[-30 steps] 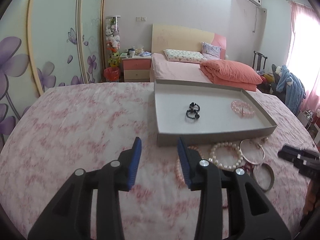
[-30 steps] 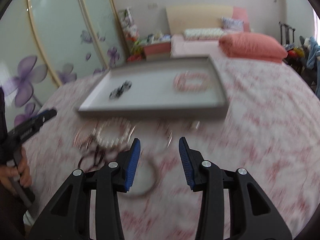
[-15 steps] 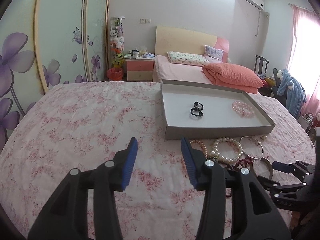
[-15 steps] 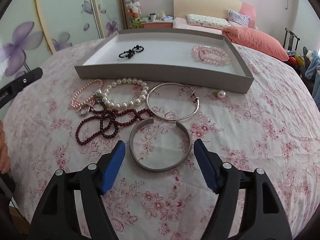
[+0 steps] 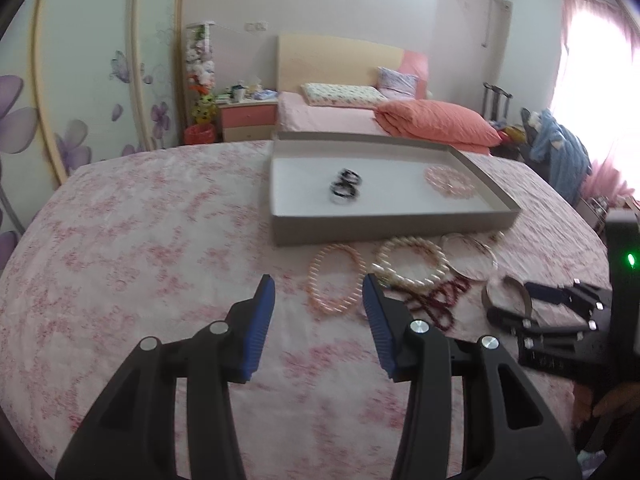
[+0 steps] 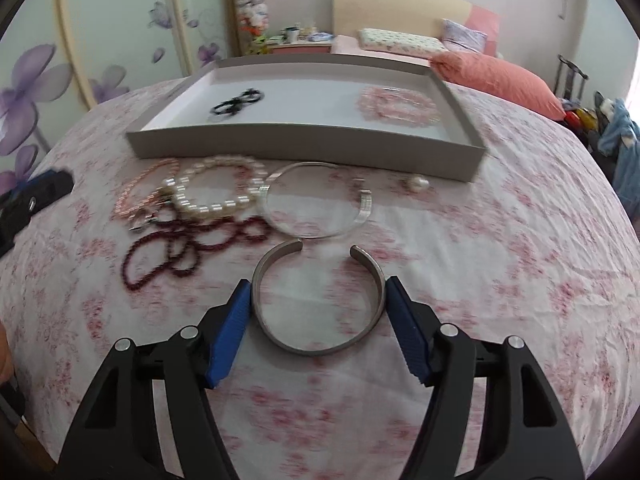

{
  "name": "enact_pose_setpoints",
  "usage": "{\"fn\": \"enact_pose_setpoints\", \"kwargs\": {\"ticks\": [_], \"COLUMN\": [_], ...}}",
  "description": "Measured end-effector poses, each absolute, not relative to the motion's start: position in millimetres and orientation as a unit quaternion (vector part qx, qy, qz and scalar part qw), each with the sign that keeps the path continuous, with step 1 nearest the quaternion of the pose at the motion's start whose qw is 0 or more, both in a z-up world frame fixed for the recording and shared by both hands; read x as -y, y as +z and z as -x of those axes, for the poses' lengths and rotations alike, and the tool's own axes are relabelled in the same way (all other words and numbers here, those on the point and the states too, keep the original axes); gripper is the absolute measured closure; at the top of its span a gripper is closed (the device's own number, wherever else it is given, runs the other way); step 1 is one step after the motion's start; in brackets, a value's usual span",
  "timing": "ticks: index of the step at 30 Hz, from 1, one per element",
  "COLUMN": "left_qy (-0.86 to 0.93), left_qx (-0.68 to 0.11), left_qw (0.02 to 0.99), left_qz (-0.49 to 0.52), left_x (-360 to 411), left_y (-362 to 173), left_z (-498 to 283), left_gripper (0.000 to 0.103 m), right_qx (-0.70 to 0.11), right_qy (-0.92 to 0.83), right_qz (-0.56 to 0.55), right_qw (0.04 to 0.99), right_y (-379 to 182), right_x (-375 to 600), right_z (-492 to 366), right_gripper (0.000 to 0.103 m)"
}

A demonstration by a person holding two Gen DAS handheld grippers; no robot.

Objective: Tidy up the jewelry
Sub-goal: 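Move both tools back to the jewelry, right tool over the silver cuff, then grasp the dark red bead strand with the left tool while the right tool grasps the silver cuff bangle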

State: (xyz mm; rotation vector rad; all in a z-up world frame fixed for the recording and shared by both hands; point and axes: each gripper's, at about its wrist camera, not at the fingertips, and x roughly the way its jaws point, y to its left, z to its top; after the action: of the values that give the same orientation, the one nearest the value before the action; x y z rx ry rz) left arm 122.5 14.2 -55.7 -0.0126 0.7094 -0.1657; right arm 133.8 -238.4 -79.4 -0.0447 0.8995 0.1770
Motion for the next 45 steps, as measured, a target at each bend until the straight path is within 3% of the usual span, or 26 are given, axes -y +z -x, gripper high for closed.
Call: {"fn": "enact_pose_setpoints", "kwargs": {"ticks": [18, 21, 23, 25, 36, 41, 45], "left_qy": [-0.161, -0.153, -0.151, -0.163, -0.171, -0.170, -0.164], "left_qx": [-0.416, -0.418, -0.420, -0.427, -0.436, -0.432, -0.429], "left_qw": [0.892, 0.892, 0.892, 0.887, 0.881, 0.883, 0.885], "left_qz": [-0.069, -0.076, -0.074, -0.063, -0.066, -0.071, -0.079], "left_x": [91, 92, 91, 88, 60, 65, 69], "left_y": [-98, -99, -99, -100, -101, -101, -102], "left_z": [-154, -158, -161, -161, -136, -133, -133], "left_gripper": [0.061, 0.072, 0.088, 0.094, 0.092, 0.072, 0.072], "right_qx": [-0.434, -0.434, -0.434, -0.434, -0.435, -0.436, -0.434], "right_qy": [0.058, 0.060, 0.061, 0.060, 0.089, 0.084, 0.083], "right_qz": [-0.011, -0.012, -0.013, -0.011, 0.006, 0.017, 0.021], "right_qw": [0.899, 0.899, 0.899, 0.899, 0.896, 0.896, 0.897], "right_y": [-81, -81, -81, -81, -81, -82, -82], "right_x": [290, 290, 291, 291, 271, 267, 267], "right_z": [-130, -130, -129, -129, -128, -128, -127], "right_gripper": [0.036, 0.036, 0.036, 0.036, 0.036, 0.035, 0.035]}}
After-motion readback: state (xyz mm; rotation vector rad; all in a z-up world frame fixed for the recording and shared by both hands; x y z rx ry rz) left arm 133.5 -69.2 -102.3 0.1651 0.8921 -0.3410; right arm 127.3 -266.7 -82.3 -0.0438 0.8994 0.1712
